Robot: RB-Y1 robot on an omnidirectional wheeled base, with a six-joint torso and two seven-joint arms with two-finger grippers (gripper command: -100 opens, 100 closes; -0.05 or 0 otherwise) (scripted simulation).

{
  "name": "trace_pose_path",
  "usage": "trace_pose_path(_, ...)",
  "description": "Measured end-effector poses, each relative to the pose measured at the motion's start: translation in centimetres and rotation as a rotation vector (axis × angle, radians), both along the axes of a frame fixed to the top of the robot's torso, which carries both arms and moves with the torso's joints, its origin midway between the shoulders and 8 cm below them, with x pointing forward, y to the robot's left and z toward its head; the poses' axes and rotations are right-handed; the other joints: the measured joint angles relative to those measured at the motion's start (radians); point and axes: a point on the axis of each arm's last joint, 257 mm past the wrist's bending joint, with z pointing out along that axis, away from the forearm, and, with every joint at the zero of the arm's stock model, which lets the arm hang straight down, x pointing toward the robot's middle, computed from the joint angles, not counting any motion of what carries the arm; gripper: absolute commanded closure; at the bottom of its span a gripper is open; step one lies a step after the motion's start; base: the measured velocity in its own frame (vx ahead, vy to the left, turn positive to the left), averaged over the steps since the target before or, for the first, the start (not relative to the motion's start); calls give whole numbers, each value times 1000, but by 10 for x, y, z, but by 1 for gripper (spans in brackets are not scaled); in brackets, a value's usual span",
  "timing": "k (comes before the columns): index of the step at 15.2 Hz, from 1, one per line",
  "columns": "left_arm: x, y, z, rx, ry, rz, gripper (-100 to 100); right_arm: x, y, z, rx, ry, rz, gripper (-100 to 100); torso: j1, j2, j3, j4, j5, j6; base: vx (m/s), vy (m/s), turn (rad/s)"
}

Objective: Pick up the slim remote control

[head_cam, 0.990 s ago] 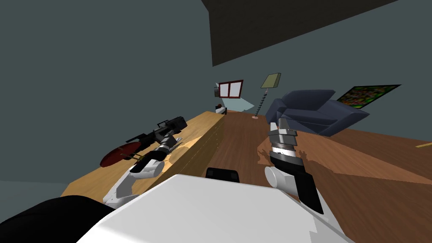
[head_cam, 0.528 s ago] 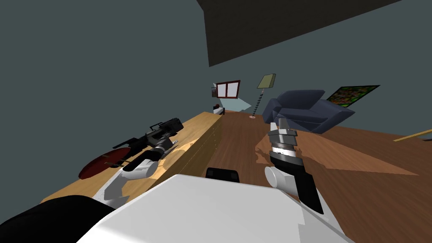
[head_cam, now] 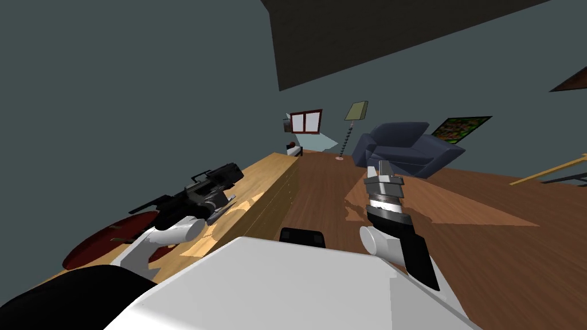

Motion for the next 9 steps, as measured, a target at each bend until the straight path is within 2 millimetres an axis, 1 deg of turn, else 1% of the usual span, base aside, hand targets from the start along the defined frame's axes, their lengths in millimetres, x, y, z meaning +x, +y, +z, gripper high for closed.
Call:
trace_pose_path(7,-34,39,-23,-94,140,104,-100,0,0,0,0,0,0,0,1,0,0,0,0,0,42,-7,-72)
trace_pose_path(9,-45,47,-30,-121,178,133,-100,0,0,0,0,0,0,0,0,0,0,0,0,0,51,-11,-96)
